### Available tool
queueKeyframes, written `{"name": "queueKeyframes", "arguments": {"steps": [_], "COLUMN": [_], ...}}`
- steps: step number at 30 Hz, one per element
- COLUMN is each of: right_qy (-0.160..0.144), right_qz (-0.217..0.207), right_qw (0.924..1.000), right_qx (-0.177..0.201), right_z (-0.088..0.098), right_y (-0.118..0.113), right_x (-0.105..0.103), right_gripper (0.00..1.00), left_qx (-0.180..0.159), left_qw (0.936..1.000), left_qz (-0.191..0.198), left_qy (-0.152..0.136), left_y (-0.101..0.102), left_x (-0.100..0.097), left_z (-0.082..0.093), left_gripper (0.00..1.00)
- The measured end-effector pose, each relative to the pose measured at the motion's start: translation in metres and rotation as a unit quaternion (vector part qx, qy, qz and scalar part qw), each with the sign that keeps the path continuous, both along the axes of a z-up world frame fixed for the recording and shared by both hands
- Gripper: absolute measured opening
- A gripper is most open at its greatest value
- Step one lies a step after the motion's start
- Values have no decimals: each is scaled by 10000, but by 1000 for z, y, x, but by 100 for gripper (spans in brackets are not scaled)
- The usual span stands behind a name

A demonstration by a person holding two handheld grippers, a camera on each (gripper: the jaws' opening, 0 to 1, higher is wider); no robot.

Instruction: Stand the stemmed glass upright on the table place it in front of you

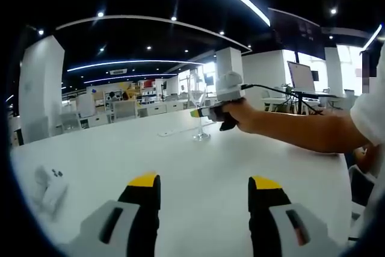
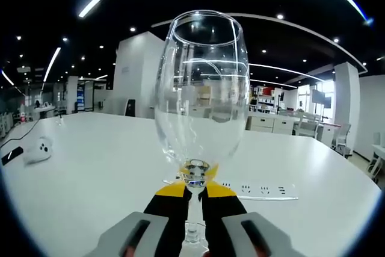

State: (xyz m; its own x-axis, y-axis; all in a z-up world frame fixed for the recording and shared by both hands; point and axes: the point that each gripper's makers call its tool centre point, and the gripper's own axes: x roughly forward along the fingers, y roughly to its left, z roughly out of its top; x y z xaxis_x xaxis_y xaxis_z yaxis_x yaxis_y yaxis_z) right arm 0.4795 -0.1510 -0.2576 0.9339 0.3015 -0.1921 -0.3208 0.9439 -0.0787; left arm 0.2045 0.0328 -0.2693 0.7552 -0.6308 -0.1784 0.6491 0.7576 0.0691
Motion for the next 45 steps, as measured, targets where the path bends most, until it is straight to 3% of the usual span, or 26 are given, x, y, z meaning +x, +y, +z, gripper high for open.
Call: {"name": "queueKeyframes", "arguments": {"steps": [5,13,29,34,45], "right_qy": [-47,128,106,228,286], "right_qz": [20,150,134,238,234], "right_qw": [10000,9998,9999,9994,9993], "right_qx": [-9,-11,-17,61,93], "right_z": [-1,-12,-9,-13,-15], "right_y": [0,3,2,5,3], "right_x": [0,-3,-4,-5,-6], "right_gripper": [13,19,20,27,32], "left_qx": [1,-2,9,12,12], "left_qw": [10000,10000,10000,10000,10000], "left_qz": [6,1,-11,-16,-23], "left_qy": [-3,-12,-17,-18,-15], "left_y": [0,0,0,0,-1], "left_x": [-1,-1,0,0,1], "left_z": [0,0,0,0,0], "left_gripper": [59,59,59,59,59]}}
